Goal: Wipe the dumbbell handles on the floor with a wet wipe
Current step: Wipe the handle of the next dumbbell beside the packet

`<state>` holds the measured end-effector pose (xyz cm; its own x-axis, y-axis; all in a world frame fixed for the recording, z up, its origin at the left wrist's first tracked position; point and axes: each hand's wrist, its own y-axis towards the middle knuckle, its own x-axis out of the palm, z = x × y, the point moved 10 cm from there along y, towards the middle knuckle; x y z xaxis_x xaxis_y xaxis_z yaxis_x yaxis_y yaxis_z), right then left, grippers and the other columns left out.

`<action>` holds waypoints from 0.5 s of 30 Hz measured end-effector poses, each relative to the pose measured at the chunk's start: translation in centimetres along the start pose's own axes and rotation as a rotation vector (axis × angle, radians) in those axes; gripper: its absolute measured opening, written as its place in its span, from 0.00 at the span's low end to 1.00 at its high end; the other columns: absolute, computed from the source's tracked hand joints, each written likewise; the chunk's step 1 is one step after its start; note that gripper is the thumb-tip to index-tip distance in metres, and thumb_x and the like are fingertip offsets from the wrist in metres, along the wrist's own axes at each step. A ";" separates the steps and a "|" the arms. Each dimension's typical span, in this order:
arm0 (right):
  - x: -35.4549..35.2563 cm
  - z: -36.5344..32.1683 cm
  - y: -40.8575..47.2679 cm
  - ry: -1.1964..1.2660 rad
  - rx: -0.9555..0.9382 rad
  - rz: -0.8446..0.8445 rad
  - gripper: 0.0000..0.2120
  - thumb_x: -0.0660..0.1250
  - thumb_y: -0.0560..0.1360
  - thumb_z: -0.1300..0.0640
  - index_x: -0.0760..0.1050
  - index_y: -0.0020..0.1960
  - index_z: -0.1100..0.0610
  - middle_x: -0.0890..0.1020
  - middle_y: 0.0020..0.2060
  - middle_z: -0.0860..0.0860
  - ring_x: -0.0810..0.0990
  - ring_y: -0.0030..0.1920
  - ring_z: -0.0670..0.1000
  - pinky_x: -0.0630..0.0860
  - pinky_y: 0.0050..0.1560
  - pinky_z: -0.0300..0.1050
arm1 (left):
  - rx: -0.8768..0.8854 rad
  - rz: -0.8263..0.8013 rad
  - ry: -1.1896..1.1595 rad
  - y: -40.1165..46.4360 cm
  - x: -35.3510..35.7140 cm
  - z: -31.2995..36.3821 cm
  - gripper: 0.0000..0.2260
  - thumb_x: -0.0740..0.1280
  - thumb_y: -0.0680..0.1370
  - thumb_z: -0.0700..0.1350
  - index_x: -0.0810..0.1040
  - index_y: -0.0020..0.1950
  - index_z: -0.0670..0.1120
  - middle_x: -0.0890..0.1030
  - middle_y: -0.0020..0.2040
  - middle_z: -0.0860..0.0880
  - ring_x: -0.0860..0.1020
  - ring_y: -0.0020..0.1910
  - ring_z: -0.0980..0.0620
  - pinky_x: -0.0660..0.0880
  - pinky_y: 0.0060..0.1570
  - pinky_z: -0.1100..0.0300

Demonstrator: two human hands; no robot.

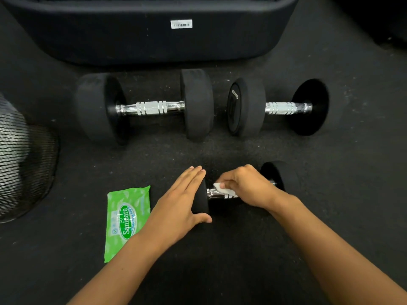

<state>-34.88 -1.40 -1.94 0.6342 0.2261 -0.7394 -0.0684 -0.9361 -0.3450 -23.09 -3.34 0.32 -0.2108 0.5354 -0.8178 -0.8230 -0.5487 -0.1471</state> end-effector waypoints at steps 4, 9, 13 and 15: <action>-0.4 0.5 0.7 -0.007 0.042 -0.030 0.09 0.63 0.78 0.58 0.81 0.48 0.58 0.83 0.42 0.51 0.79 0.46 0.48 0.74 0.47 0.42 | 0.001 0.000 0.007 0.0 0.1 0.0 0.45 0.73 0.68 0.56 0.48 0.76 0.51 0.47 0.75 0.59 0.42 0.72 0.65 0.41 0.68 0.70; -0.2 0.4 -0.1 0.038 0.008 0.011 0.08 0.63 0.78 0.57 0.81 0.51 0.54 0.83 0.43 0.49 0.79 0.46 0.45 0.73 0.48 0.38 | 0.001 0.000 0.013 0.0 0.1 0.0 0.46 0.73 0.68 0.56 0.48 0.76 0.51 0.47 0.74 0.61 0.41 0.72 0.65 0.41 0.68 0.71; 0.0 0.1 0.0 -0.012 -0.021 0.066 0.08 0.63 0.77 0.57 0.81 0.52 0.56 0.83 0.44 0.52 0.80 0.47 0.49 0.75 0.50 0.45 | 0.000 -0.004 0.016 0.0 0.1 0.0 0.45 0.73 0.68 0.57 0.48 0.76 0.52 0.47 0.75 0.61 0.41 0.71 0.66 0.38 0.64 0.75; 0.1 -0.9 -1.2 -0.015 -0.146 0.146 0.09 0.64 0.76 0.59 0.80 0.54 0.57 0.84 0.48 0.53 0.81 0.51 0.49 0.76 0.53 0.44 | 0.003 -0.001 0.019 0.1 0.0 0.0 0.45 0.73 0.68 0.57 0.49 0.76 0.51 0.47 0.75 0.61 0.41 0.71 0.67 0.37 0.63 0.76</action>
<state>-34.09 -0.47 -1.07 0.6140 0.0880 -0.7844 -0.0459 -0.9881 -0.1468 -23.13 -3.37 0.30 -0.2004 0.5237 -0.8280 -0.8247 -0.5464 -0.1460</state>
